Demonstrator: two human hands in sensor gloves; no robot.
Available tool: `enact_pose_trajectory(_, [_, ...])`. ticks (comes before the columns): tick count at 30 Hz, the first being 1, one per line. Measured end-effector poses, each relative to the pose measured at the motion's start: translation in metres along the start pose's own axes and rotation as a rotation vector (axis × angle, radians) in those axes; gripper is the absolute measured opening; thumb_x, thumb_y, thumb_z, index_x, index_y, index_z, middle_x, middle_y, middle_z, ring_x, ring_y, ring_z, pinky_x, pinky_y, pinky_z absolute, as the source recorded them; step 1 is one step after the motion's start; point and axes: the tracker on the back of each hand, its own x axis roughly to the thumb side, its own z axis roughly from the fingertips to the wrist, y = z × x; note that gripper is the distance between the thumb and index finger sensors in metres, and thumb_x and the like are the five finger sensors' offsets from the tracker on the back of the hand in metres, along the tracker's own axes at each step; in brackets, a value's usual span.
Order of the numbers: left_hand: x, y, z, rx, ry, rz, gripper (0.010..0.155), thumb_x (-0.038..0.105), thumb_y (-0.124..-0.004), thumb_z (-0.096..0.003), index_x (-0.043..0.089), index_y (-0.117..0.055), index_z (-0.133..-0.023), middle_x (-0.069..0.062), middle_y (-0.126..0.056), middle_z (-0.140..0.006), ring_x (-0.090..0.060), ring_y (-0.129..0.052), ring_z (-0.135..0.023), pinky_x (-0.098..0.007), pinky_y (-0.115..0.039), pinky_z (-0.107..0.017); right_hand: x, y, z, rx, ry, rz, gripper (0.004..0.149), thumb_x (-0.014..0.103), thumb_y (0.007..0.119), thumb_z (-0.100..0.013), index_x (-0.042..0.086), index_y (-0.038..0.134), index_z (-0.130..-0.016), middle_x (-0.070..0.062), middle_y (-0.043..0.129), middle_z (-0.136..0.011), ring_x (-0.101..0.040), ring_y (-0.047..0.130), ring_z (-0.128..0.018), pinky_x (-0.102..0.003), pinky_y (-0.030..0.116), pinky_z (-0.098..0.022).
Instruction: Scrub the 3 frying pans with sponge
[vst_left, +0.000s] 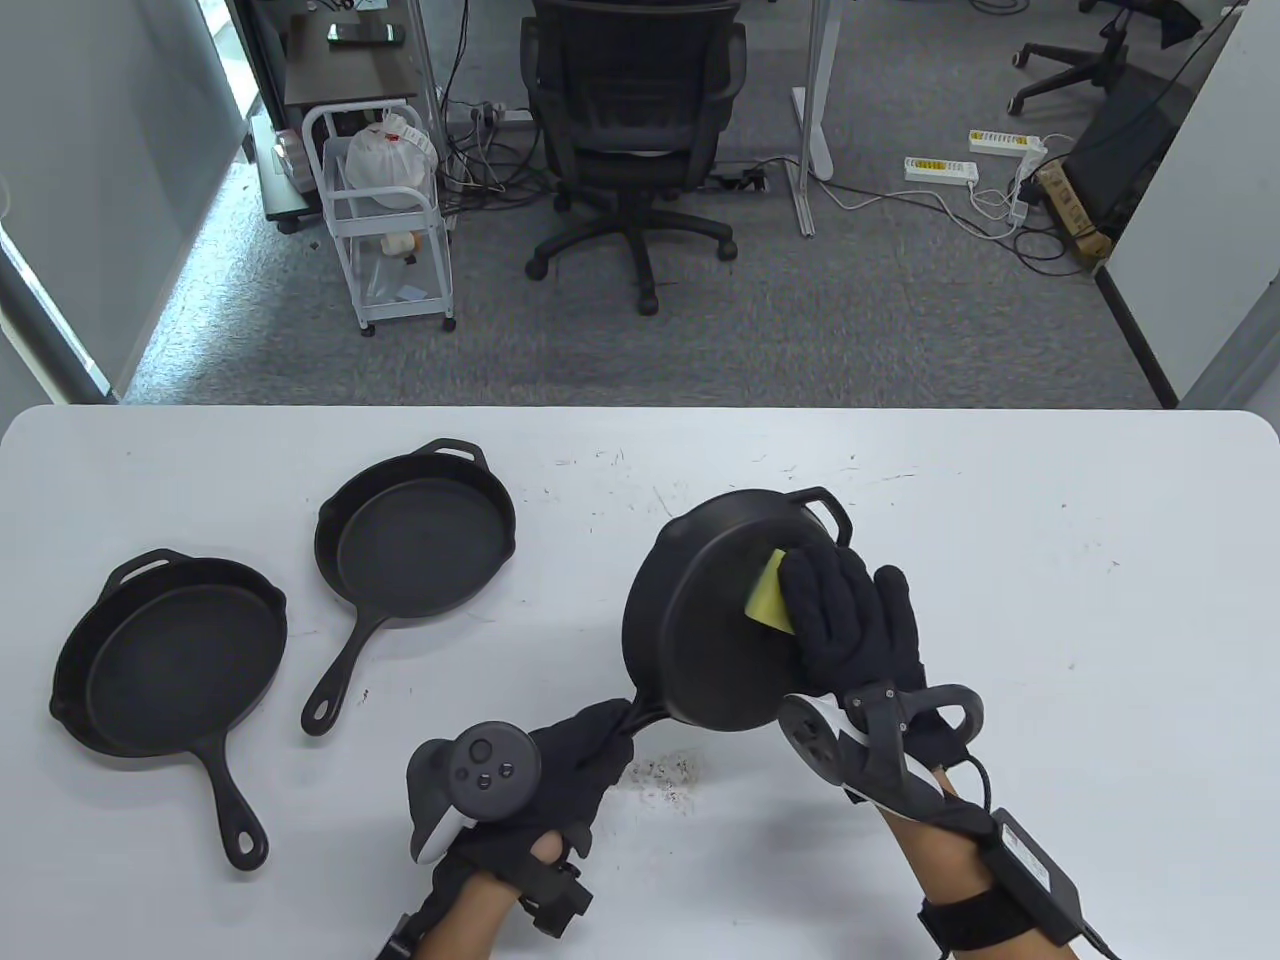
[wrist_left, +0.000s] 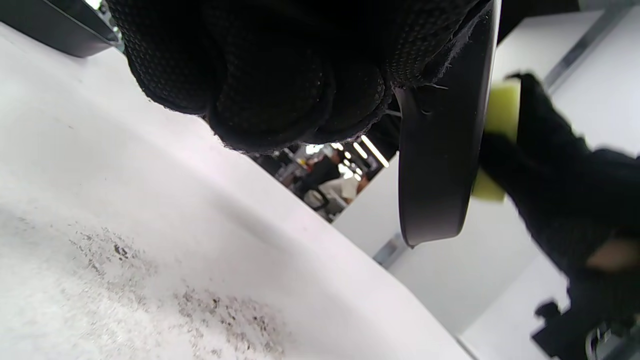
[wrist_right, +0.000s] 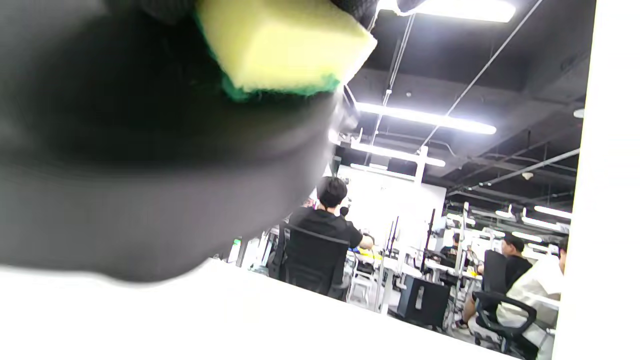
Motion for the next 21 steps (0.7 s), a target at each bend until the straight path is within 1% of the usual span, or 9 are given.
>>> enact_pose_trajectory(3, [-0.002, 0.002, 0.001, 0.034, 0.029, 0.052, 0.055, 0.042, -0.078, -0.0512, 0.016, -0.085, -0.1, 0.002, -0.107, -0.066, -0.017, -0.107, -0.042, -0.051, -0.087, -0.06, 0.011, 0.011, 0.019, -0.011, -0.068, 0.027, 0.078, 0.05, 0.068, -0.046, 0.022, 0.026, -0.106, -0.005, 0.049, -0.115, -0.031, 0.076, -0.1, -0.056, 0.056, -0.075])
enact_pose_trajectory(5, [-0.004, 0.002, 0.001, 0.04, 0.035, 0.078, 0.055, 0.042, -0.078, -0.0514, 0.016, -0.084, -0.1, 0.002, -0.107, -0.066, -0.017, -0.107, -0.042, -0.051, -0.088, -0.06, 0.028, 0.013, 0.033, -0.047, -0.139, 0.065, 0.079, 0.05, 0.069, -0.045, 0.022, 0.025, -0.106, -0.005, 0.048, -0.115, -0.03, 0.075, -0.1, -0.056, 0.055, -0.075])
enact_pose_trajectory(9, [-0.005, -0.001, -0.001, 0.002, 0.034, 0.048, 0.055, 0.042, -0.078, -0.0509, 0.016, -0.084, -0.1, 0.002, -0.107, -0.065, -0.017, -0.107, -0.041, -0.051, -0.088, -0.059, 0.066, 0.0, 0.046, -0.153, -0.299, 0.126, 0.079, 0.05, 0.068, -0.045, 0.024, 0.024, -0.105, -0.004, 0.046, -0.115, -0.031, 0.07, -0.104, -0.056, 0.055, -0.076])
enact_pose_trajectory(11, [-0.003, -0.005, -0.002, -0.017, 0.017, 0.008, 0.055, 0.042, -0.079, -0.0505, 0.017, -0.084, -0.099, 0.002, -0.107, -0.065, -0.017, -0.107, -0.041, -0.051, -0.087, -0.059, 0.076, -0.009, 0.042, -0.185, -0.308, 0.137, 0.079, 0.051, 0.068, -0.045, 0.024, 0.024, -0.105, -0.004, 0.046, -0.115, -0.033, 0.069, -0.105, -0.057, 0.056, -0.076])
enact_pose_trajectory(15, [0.002, -0.01, -0.003, -0.054, -0.014, -0.056, 0.055, 0.041, -0.081, -0.0495, 0.018, -0.085, -0.099, 0.003, -0.107, -0.066, -0.017, -0.107, -0.042, -0.051, -0.087, -0.06, 0.069, -0.024, 0.02, -0.191, -0.233, 0.058, 0.078, 0.052, 0.065, -0.045, 0.025, 0.024, -0.105, -0.003, 0.045, -0.116, -0.034, 0.068, -0.105, -0.058, 0.055, -0.076])
enact_pose_trajectory(17, [0.003, -0.01, -0.003, -0.066, -0.031, -0.066, 0.055, 0.042, -0.082, -0.0492, 0.018, -0.085, -0.099, 0.003, -0.108, -0.065, -0.017, -0.107, -0.041, -0.051, -0.087, -0.06, 0.054, -0.029, 0.006, -0.155, -0.123, -0.035, 0.077, 0.052, 0.064, -0.045, 0.025, 0.024, -0.106, -0.004, 0.045, -0.116, -0.034, 0.067, -0.105, -0.058, 0.054, -0.076])
enact_pose_trajectory(19, [0.003, -0.01, -0.002, -0.069, -0.038, -0.053, 0.055, 0.041, -0.082, -0.0494, 0.018, -0.085, -0.099, 0.002, -0.108, -0.066, -0.017, -0.107, -0.042, -0.051, -0.087, -0.06, 0.035, -0.027, -0.005, -0.092, -0.017, -0.172, 0.077, 0.051, 0.066, -0.046, 0.025, 0.025, -0.106, -0.004, 0.045, -0.116, -0.035, 0.065, -0.106, -0.059, 0.052, -0.076])
enact_pose_trajectory(20, [0.004, -0.01, -0.002, -0.059, -0.037, -0.049, 0.055, 0.042, -0.083, -0.0479, 0.018, -0.088, -0.097, 0.002, -0.109, -0.064, -0.017, -0.108, -0.04, -0.052, -0.088, -0.058, 0.025, -0.023, -0.007, -0.056, 0.034, -0.219, 0.077, 0.05, 0.066, -0.046, 0.025, 0.025, -0.106, -0.005, 0.045, -0.116, -0.036, 0.064, -0.106, -0.059, 0.052, -0.076])
enact_pose_trajectory(21, [0.004, -0.01, -0.002, -0.05, -0.034, -0.044, 0.055, 0.041, -0.081, -0.0497, 0.018, -0.085, -0.099, 0.002, -0.108, -0.066, -0.017, -0.107, -0.042, -0.051, -0.087, -0.06, 0.019, -0.019, -0.007, -0.041, 0.065, -0.227, 0.077, 0.05, 0.066, -0.046, 0.024, 0.025, -0.106, -0.005, 0.045, -0.116, -0.036, 0.064, -0.106, -0.059, 0.052, -0.076])
